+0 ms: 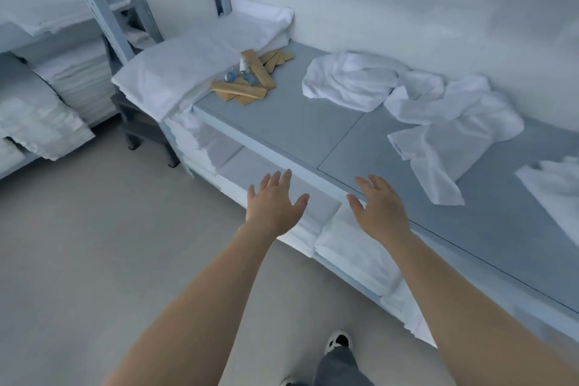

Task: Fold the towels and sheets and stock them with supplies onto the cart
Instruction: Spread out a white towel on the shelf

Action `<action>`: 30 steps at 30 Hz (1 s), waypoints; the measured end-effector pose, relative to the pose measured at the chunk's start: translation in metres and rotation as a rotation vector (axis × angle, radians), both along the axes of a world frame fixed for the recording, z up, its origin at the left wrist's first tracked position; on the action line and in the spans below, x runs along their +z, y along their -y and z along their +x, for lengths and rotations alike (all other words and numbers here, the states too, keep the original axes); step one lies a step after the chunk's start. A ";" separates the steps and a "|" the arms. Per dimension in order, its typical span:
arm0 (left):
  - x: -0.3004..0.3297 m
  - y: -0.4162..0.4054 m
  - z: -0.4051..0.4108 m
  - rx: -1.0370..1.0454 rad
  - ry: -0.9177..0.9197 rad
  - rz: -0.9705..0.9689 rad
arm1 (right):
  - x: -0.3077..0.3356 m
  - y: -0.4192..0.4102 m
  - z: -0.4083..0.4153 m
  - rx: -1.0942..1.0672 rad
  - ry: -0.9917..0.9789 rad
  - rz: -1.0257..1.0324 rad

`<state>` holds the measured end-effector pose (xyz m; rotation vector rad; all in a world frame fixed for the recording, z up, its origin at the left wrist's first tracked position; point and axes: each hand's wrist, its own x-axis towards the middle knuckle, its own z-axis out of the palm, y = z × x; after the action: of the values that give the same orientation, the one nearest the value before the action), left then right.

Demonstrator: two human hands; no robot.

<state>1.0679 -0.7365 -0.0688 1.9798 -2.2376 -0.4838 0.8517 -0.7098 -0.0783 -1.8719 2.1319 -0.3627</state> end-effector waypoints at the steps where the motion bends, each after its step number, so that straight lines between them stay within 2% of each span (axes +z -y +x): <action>1: 0.000 0.008 -0.006 -0.028 -0.001 -0.004 | 0.000 0.001 -0.004 -0.025 -0.006 0.001; 17: 0.008 0.104 -0.122 -0.380 -0.005 -0.060 | -0.002 0.035 -0.090 -0.365 0.030 -0.040; 30: 0.008 0.160 -0.183 -0.482 0.000 -0.039 | -0.006 0.062 -0.136 -0.462 0.037 0.013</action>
<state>0.8850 -0.8961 -0.0610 1.4078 -2.6993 -0.4754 0.7156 -0.7719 -0.0844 -1.3361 2.5192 -0.4703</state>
